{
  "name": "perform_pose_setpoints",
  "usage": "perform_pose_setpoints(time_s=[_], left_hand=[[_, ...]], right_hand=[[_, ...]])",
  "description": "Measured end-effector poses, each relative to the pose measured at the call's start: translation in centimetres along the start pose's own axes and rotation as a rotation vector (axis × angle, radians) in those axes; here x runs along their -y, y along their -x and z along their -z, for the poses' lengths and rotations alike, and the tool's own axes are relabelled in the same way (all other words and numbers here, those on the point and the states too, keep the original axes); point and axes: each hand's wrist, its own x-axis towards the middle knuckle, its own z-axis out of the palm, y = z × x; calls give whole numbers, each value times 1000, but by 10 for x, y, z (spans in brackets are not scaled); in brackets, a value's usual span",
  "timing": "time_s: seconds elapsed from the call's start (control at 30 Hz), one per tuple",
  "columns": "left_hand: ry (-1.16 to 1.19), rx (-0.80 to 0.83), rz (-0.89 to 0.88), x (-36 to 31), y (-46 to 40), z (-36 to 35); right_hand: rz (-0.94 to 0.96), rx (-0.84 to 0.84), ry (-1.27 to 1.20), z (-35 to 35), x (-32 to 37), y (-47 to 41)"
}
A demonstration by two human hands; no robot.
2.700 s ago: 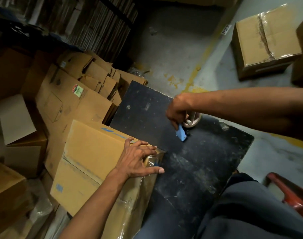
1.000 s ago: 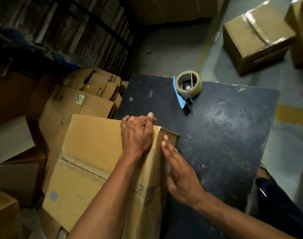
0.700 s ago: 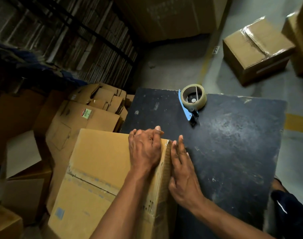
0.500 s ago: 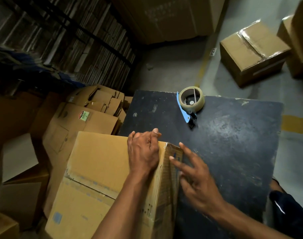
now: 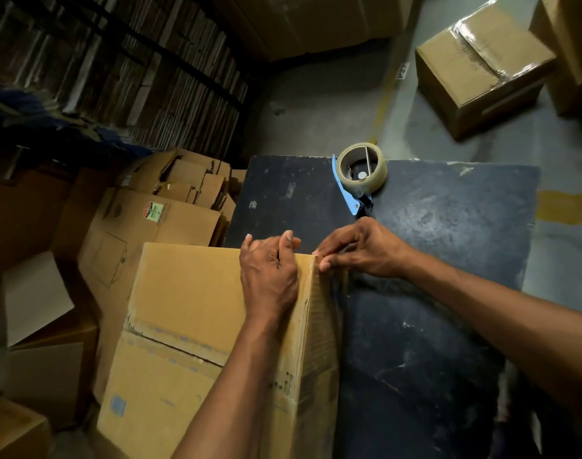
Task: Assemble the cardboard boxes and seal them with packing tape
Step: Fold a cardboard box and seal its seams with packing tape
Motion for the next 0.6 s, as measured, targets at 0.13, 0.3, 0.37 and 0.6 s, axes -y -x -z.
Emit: perform_pose_setpoints(time_s=[0.13,0.3,0.37,0.6], left_hand=[[9,-11,3,0,0,0],[-11,-13,-9,2,-1,-1],[-24,-8,7,5,-2,-1],[-18,-3,5,-2,-2,1]], right_hand=[[-58,18,72,5,-16,6],[-44,22,78,4,-5,11],[38,43,136,-6,4,6],[192,146,694,-6,-23,5]])
